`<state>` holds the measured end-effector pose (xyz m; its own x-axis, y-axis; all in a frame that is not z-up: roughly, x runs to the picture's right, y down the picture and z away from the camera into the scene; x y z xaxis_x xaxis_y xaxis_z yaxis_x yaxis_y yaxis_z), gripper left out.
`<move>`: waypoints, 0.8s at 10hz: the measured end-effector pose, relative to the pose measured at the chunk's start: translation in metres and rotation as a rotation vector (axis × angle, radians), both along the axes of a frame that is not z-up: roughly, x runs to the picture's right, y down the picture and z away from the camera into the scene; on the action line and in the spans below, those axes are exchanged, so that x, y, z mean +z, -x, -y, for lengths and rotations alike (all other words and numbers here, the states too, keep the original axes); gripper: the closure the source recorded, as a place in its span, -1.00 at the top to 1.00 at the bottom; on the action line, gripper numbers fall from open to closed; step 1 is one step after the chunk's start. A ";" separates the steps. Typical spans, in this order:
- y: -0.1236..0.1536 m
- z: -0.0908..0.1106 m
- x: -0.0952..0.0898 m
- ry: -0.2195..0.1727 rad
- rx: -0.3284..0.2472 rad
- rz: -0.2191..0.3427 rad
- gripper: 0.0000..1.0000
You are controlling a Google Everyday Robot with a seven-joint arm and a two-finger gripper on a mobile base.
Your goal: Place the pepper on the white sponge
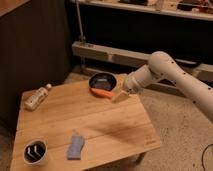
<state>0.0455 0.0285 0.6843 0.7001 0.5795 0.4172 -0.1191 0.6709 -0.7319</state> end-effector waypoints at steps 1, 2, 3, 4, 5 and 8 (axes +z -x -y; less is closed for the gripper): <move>0.000 0.000 0.000 0.001 0.000 0.000 -1.00; 0.000 0.000 0.000 0.000 0.000 0.000 -1.00; 0.000 0.000 0.000 0.000 0.000 0.000 -1.00; 0.000 0.000 0.000 0.000 0.000 0.000 -1.00; 0.000 0.000 0.000 -0.001 0.000 0.000 -1.00; 0.006 -0.002 -0.004 -0.023 -0.004 0.003 -1.00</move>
